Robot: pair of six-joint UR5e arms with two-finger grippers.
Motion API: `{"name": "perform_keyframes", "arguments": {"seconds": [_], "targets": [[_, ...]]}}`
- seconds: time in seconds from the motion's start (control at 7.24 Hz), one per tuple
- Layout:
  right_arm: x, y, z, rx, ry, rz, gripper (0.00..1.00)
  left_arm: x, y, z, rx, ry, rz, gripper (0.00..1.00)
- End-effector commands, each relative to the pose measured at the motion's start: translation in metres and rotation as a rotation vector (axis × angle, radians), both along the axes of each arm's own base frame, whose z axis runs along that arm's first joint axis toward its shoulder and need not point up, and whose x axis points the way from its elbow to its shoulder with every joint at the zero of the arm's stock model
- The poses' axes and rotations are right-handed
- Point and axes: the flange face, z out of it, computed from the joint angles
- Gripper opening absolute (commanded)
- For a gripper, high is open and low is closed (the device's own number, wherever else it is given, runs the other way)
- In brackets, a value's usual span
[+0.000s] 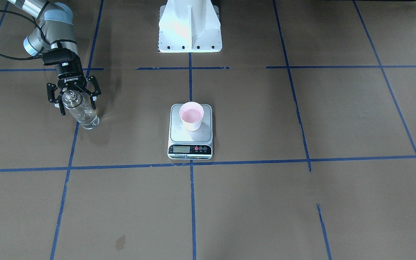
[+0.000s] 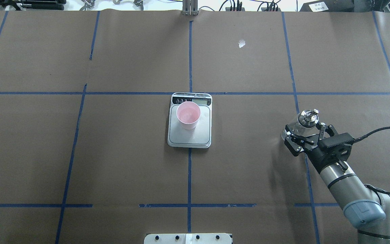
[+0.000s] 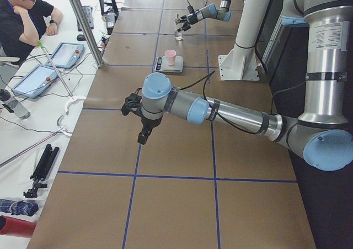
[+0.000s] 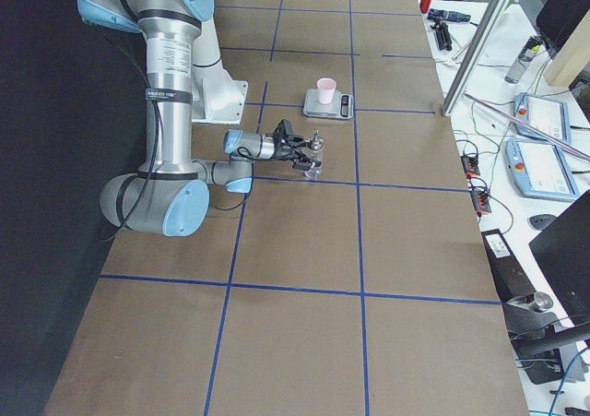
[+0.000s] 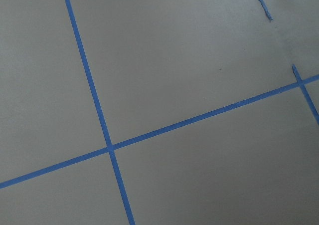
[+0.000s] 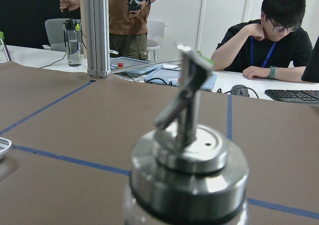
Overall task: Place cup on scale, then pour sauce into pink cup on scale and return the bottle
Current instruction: 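Lower the glass sauce bottle onto the table with the right gripper, then open the right gripper to release the bottle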
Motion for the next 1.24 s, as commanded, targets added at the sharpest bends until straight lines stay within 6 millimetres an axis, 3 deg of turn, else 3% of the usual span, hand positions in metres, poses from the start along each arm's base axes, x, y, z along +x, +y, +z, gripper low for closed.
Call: {"name": "perform_keyframes", "arguments": {"seconds": [0.0, 0.41, 0.69, 0.97, 1.11], "targets": [[0.000, 0.000, 0.000, 0.000, 0.000, 0.000, 1.00, 0.000, 0.001, 0.001, -0.002, 0.000, 0.000, 1.00], [0.002, 0.001, 0.000, 0.002, -0.009, 0.000, 1.00, 0.000, 0.000, 0.001, -0.003, 0.000, 0.000, 1.00], [0.015, 0.005, 0.002, 0.022, -0.029, 0.056, 1.00, 0.000, 0.000, 0.001, -0.003, 0.000, 0.000, 1.00], [0.028, 0.036, 0.015, 0.042, -0.061, 0.048, 1.00, 0.000, 0.002, 0.003, -0.005, 0.000, 0.001, 1.00], [0.019, 0.067, 0.004, 0.064, -0.077, 0.066, 1.00, 0.000, 0.003, 0.004, -0.008, -0.001, 0.001, 1.00]]}}
